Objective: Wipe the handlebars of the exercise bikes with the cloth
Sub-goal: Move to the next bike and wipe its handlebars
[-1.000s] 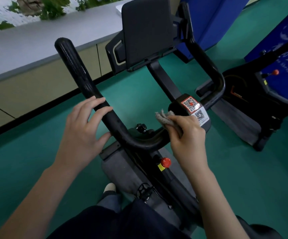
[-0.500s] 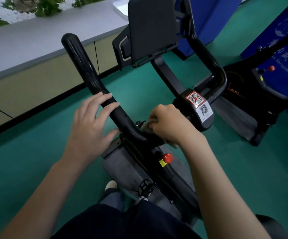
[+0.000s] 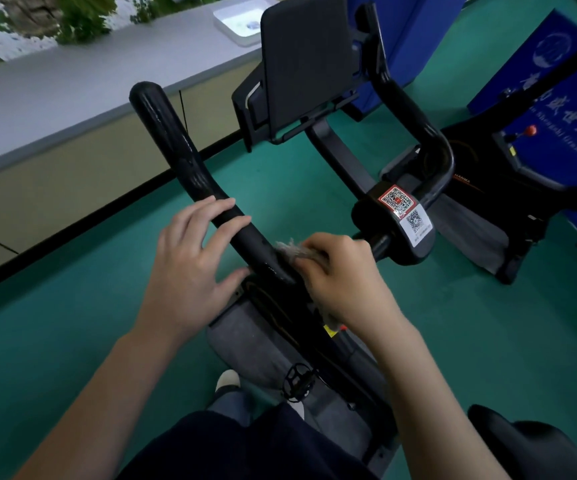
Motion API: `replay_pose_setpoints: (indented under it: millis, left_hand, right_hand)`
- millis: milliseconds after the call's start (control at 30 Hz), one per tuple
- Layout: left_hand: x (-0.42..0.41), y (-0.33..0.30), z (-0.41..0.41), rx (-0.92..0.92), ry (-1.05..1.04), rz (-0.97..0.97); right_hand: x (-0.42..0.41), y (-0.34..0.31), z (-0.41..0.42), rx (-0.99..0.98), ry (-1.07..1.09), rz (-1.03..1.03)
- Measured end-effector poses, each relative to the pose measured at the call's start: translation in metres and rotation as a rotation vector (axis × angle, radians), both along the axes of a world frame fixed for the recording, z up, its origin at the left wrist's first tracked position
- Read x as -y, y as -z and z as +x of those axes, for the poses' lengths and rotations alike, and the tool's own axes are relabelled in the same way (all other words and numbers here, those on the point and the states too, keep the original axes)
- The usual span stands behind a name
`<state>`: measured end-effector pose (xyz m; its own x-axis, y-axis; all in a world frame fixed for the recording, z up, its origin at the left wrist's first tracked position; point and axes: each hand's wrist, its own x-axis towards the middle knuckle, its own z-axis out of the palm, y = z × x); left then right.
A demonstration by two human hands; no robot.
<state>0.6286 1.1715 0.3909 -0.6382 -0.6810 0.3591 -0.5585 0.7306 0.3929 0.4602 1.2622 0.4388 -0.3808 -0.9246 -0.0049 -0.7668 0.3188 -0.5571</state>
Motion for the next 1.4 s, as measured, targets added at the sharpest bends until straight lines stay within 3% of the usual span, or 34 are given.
replay_pose_setpoints:
  millis: [133,333,500,667,900,1133,1400]
  left_hand:
    - [0.002,0.001,0.002,0.001,0.023,-0.013]
    - [0.005,0.004,0.005,0.016,0.054,-0.025]
    - [0.005,0.005,0.006,0.010,0.058,-0.054]
    - [0.002,0.008,0.003,0.011,0.041,-0.058]
    - [-0.005,0.005,0.001,0.036,0.002,-0.046]
    - [-0.010,0.004,-0.004,0.024,-0.043,-0.029]
    - [-0.009,0.007,-0.003,0.027,-0.038,-0.059]
  right_hand:
    - [-0.026,0.003,-0.007,0.029,0.083,-0.154]
    - [-0.044,0.024,-0.034,-0.060,0.474,-0.535]
    - [-0.048,0.049,-0.042,-0.092,0.475,-0.595]
    - [-0.056,0.067,-0.017,0.042,0.545,-0.672]
    - [-0.073,0.073,0.014,0.190,0.481,-0.706]
    - [-0.059,0.072,-0.032,0.235,0.649,-0.751]
    - [-0.046,0.083,-0.022,0.364,0.712,-0.801]
